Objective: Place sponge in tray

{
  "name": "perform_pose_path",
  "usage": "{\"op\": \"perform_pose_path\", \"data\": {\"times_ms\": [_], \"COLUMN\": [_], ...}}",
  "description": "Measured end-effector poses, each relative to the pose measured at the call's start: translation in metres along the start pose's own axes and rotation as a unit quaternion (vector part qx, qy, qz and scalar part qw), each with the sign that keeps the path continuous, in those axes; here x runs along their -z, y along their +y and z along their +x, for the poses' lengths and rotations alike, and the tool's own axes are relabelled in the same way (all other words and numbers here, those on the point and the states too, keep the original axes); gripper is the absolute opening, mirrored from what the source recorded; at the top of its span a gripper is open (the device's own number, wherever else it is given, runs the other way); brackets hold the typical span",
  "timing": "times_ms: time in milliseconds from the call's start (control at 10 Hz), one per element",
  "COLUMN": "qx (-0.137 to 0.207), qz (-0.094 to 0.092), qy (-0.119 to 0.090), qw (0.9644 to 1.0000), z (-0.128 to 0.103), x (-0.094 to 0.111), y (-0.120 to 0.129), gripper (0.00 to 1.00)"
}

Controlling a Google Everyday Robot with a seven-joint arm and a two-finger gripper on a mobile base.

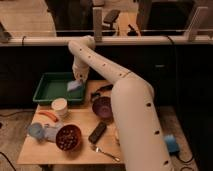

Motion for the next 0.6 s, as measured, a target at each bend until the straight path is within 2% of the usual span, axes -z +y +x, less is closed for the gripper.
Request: {"op": "perform_pose_path", "data": {"times_ms": [600], "qx": [0.025], "qz": [0.006], "qy": [-0.03], "qw": [0.9992], "z": [-0.007], "x": [-0.009], "y": [-0.016], "gripper": [0.04]}}
